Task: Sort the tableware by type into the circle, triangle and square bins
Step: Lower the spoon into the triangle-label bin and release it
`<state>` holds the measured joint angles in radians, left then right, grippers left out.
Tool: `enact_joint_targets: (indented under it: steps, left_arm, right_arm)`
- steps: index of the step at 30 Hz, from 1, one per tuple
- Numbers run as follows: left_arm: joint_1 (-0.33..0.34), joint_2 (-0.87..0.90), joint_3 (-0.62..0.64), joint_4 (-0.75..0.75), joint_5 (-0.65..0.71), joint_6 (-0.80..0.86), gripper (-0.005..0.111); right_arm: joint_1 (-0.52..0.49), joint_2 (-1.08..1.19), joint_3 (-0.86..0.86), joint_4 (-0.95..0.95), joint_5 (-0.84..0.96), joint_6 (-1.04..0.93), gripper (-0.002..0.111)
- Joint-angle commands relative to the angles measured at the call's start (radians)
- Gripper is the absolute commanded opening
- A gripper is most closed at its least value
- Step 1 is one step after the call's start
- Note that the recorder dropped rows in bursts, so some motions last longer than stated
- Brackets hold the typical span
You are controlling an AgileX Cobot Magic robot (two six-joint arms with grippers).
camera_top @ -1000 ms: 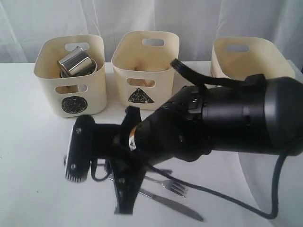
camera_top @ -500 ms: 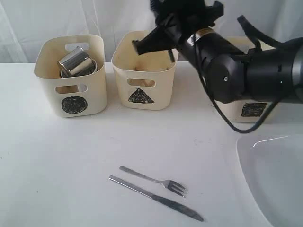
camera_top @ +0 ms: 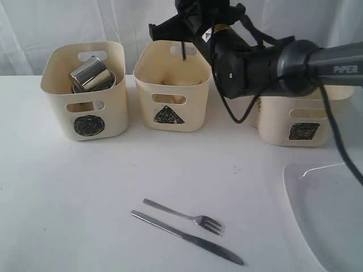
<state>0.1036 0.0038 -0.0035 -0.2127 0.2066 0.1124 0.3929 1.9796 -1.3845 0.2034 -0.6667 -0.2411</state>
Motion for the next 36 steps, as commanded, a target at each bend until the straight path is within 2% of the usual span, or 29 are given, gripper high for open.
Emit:
enact_joint_targets:
  steps: [1,9,19,29,32,34,36]
  left_arm:
    - [-0.007,-0.004,0.003,-0.002,-0.002,-0.001,0.000]
    - [-0.007,-0.004,0.003,-0.002,-0.002,-0.001,0.000]
    - [-0.007,-0.004,0.003,-0.002,-0.002,-0.001,0.000]
    - [-0.007,-0.004,0.003,-0.002,-0.002,-0.001,0.000]
    - [-0.007,-0.004,0.003,-0.002,-0.002,-0.001,0.000]
    - [-0.007,-0.004,0.003,-0.002,-0.002,-0.001,0.000]
    - [-0.007,-0.004,0.003,-0.002,-0.002,-0.001,0.000]
  right_arm:
    - [-0.011,0.080,-0.084,-0.020,-0.003,0.019,0.000]
    - [-0.044,0.164,-0.169,-0.011,0.126,0.017,0.002]
    - [-0.064,0.175,-0.189,-0.009,0.184,0.017,0.031]
    - [-0.065,0.045,-0.189,0.005,0.228,0.017,0.031]
    - [-0.065,-0.044,-0.189,0.005,0.412,0.017,0.031]
    - [-0.065,-0.107,-0.189,0.005,0.633,0.014,0.027]
    - [-0.065,-0.165,-0.189,-0.002,0.913,-0.040,0.018]
